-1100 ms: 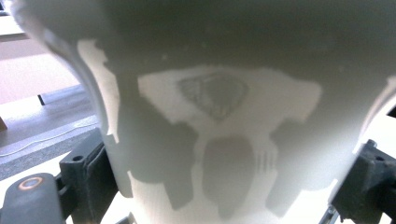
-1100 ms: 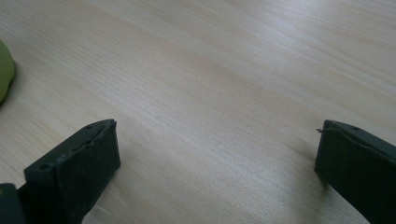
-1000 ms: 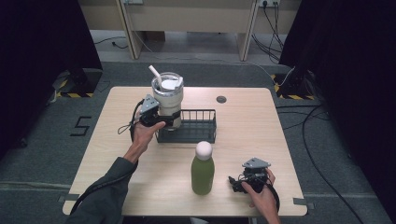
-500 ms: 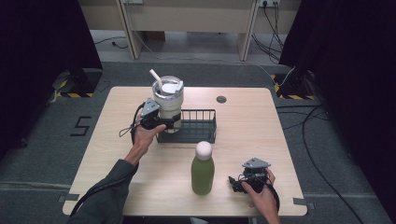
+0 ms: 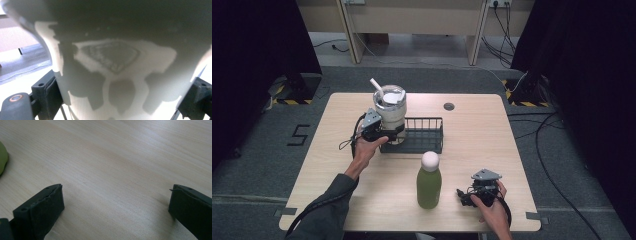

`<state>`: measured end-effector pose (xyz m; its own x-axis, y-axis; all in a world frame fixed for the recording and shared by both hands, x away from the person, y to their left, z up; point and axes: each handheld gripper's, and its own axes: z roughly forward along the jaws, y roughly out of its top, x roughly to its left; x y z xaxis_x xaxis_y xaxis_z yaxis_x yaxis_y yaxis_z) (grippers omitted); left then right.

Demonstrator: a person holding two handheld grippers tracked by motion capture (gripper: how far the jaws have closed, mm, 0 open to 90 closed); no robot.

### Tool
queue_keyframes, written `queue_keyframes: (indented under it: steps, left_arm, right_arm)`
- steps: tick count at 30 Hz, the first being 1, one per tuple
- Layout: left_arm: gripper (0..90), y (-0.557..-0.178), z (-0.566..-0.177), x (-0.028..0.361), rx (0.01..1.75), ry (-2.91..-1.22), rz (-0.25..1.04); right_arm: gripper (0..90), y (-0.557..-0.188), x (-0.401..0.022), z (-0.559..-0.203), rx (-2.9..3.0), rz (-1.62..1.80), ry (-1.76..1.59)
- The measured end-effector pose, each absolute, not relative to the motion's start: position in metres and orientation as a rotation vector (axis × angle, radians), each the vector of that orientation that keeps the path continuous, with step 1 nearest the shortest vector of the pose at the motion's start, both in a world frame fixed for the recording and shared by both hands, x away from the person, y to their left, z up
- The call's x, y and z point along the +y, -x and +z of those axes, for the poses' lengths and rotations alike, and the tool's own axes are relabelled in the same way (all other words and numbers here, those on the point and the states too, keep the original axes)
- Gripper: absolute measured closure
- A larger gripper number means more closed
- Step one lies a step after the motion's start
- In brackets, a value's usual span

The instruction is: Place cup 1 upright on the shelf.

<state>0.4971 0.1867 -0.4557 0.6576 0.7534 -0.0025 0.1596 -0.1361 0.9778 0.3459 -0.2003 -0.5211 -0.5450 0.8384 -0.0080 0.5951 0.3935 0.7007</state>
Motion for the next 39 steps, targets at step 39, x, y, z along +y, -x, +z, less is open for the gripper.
queue_keyframes:
  steps: [39]
  left_arm:
    - [10.0,-0.4902,-0.4625,0.1920,0.763,-1.658,0.601]
  right_arm:
    - [0.2,-0.3459,-0.2004,-0.5209,2.297,0.934,-1.240]
